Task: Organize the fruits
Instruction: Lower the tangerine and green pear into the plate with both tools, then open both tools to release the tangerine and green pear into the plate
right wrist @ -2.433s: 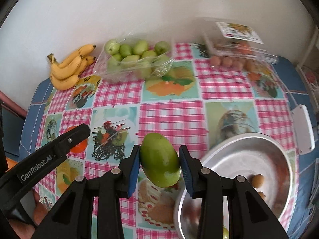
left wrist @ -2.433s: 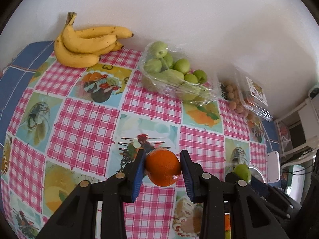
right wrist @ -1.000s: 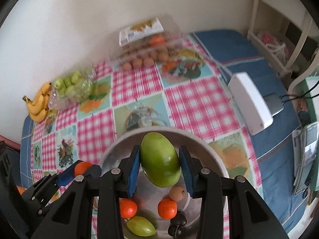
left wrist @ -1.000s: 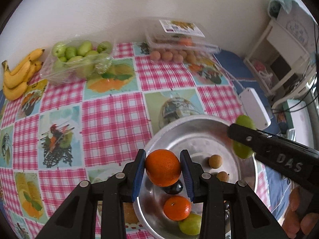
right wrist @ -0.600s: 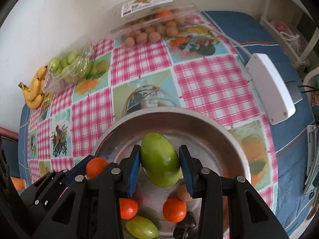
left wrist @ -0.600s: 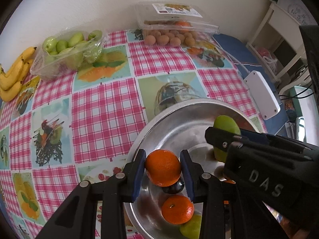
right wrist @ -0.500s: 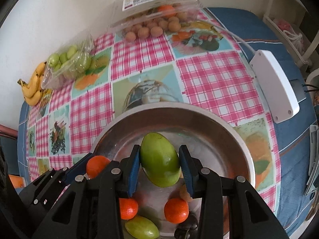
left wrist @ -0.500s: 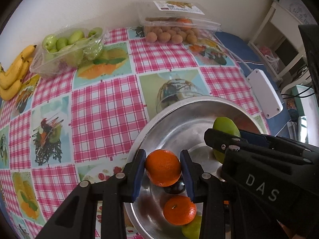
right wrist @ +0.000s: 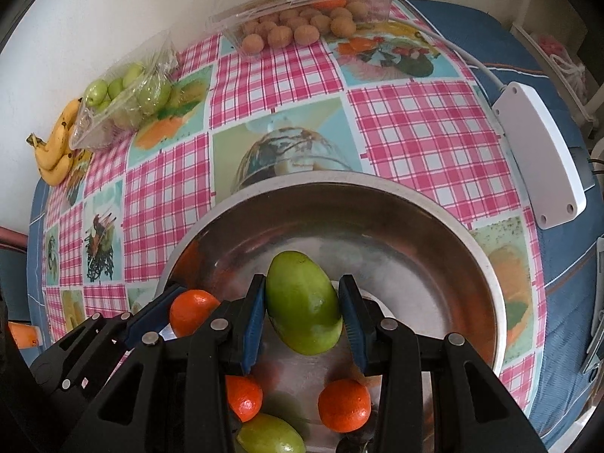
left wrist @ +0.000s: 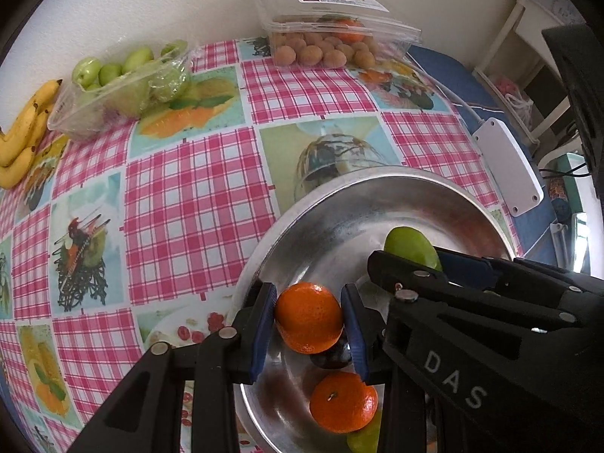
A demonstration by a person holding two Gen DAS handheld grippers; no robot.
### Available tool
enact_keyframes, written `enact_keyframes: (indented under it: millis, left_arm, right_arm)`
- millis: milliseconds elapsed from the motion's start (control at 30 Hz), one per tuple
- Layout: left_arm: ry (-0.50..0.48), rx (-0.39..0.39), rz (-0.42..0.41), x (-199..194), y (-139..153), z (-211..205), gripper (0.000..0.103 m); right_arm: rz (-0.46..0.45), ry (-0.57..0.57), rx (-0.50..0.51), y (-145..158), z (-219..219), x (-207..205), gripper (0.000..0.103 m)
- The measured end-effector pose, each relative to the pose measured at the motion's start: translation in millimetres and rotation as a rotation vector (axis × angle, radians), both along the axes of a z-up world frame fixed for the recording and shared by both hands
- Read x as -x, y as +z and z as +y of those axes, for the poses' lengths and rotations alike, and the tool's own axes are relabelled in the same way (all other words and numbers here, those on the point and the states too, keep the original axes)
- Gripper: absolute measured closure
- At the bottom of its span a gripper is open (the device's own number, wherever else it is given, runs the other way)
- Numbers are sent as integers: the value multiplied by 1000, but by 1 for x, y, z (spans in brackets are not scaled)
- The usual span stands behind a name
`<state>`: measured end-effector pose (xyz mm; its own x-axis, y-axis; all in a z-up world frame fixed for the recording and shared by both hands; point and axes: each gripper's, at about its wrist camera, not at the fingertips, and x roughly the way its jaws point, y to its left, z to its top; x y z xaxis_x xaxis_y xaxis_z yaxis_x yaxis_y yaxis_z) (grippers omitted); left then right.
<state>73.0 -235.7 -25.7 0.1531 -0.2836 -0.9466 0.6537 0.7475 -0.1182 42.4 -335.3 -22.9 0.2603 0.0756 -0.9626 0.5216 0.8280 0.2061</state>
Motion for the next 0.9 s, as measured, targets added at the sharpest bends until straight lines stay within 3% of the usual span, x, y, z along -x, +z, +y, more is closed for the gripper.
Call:
enact_keyframes:
  millis: [533,700,767,900]
  left_arm:
    - [-6,-11,-5,2,-3,-2,64]
    - [-8,-1,1,2,1,-1,60]
    - [-12,12,-3,3,6,0,54]
    - [-20,32,-18,4,16,1,53]
  right_arm:
    - [16,-7,-12,-7,0,-3,62]
    - [3,-11,-1,2,0,-1,62]
    - [-8,-14,2,6,0,0,62]
    - [-34,-15,11,17,-3,1,62]
